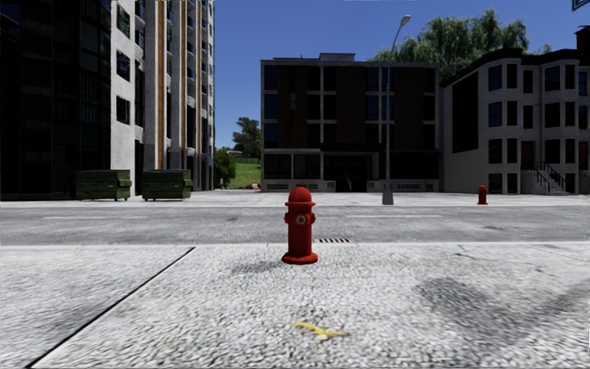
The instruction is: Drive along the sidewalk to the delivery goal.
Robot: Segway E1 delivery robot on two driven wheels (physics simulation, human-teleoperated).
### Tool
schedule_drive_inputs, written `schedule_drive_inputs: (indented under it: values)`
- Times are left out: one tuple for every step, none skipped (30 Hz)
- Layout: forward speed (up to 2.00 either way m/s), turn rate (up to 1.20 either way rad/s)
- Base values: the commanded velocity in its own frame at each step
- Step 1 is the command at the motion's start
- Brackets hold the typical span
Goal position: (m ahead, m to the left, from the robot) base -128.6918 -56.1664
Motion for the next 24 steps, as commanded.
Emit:
schedule_drive_inputs:
  values:
    - [1.37, -0.42]
    - [1.41, -0.42]
    - [1.41, -0.42]
    - [1.43, -0.43]
    - [1.44, -0.46]
    - [1.45, -0.54]
    - [1.45, -0.54]
    - [1.45, -0.58]
    - [1.45, -0.73]
    - [1.45, -0.79]
    - [1.45, -0.79]
    - [1.45, -0.80]
    - [1.45, -0.81]
    - [1.45, -0.81]
    - [1.45, -0.81]
    - [1.46, -0.81]
    - [1.46, -0.81]
    - [1.46, -0.81]
    - [1.46, -0.81]
    - [1.46, -0.82]
    - [1.46, -0.83]
    - [1.46, -0.85]
    - [1.46, -0.85]
    - [1.46, -0.86]
